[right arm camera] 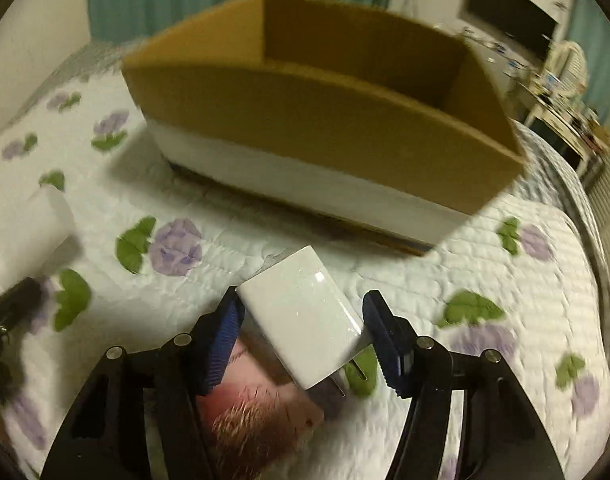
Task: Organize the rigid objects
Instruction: 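Grasp the white hair dryer with left tool while right grasps the white adapter, then carry the hair dryer with left tool while right carries the adapter into the box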
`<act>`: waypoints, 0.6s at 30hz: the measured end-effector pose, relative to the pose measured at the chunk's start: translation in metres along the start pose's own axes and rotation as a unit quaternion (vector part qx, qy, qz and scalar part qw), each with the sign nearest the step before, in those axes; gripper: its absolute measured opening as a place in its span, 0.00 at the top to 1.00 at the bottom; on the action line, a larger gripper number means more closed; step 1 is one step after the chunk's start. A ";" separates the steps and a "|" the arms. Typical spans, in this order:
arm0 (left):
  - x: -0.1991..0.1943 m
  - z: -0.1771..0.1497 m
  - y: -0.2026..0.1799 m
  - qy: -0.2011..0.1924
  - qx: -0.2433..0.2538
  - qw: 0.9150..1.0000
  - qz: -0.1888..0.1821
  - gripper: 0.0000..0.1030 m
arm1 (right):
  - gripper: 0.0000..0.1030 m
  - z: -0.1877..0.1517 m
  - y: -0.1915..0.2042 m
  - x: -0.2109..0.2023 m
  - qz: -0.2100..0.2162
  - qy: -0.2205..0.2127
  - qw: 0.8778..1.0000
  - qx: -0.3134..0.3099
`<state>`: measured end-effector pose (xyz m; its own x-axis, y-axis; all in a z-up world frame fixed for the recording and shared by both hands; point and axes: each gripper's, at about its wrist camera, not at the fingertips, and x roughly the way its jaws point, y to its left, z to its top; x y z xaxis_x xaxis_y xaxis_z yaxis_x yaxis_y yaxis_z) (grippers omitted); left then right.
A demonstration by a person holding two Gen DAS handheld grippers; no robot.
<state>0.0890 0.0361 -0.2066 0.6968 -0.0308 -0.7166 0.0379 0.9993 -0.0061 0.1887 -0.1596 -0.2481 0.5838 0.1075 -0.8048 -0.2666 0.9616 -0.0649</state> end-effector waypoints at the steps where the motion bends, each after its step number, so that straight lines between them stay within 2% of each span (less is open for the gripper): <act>1: -0.005 0.001 -0.003 -0.005 0.002 1.000 -0.003 0.50 | 0.41 -0.002 -0.003 -0.009 0.001 -0.010 1.000 0.013; 11: -0.062 0.021 -0.027 -0.055 0.017 0.997 -0.041 0.50 | 0.41 -0.017 -0.010 -0.111 0.002 -0.083 0.994 0.068; 18: -0.115 0.041 -0.041 -0.110 0.027 0.992 -0.060 0.50 | 0.41 -0.028 -0.013 -0.188 -0.013 -0.151 0.985 0.086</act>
<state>0.0368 -0.0025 -0.0954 0.8240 -0.1606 -0.5434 0.1649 0.9855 -0.0412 0.0607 -0.1995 -0.1123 0.7969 0.1265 -0.5907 -0.1293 0.9909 0.0377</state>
